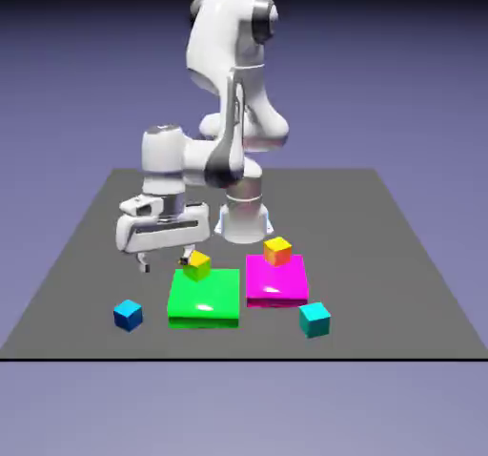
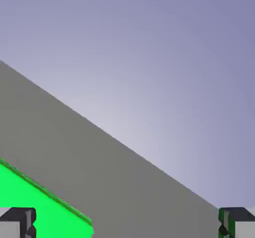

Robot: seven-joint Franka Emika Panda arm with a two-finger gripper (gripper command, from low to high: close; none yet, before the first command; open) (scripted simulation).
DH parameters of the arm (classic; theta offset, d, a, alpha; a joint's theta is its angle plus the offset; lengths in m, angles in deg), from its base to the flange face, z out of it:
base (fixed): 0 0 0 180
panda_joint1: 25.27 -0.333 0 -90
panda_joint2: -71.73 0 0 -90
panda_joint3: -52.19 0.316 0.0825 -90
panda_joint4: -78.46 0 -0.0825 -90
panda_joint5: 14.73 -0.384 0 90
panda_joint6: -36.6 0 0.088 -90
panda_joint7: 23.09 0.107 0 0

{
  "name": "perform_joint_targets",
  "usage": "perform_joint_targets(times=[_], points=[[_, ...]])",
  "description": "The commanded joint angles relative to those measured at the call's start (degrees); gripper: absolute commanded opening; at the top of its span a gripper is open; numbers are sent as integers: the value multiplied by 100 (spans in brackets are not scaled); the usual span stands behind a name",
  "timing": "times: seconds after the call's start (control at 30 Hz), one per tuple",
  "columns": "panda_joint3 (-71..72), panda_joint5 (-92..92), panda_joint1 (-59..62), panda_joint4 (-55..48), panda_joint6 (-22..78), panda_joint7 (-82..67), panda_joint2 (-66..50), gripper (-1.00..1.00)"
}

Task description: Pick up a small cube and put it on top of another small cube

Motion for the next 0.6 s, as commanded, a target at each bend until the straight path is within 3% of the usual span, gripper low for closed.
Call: perform_joint_targets(times=[0.0,0.4,0.57], points=[[-70,-55,-10,-67,55,-250,-133,0],[-904,-715,64,-865,719,-3236,-1723,0],[-201,-1379,620,-1108,133,-3724,-2553,0]])
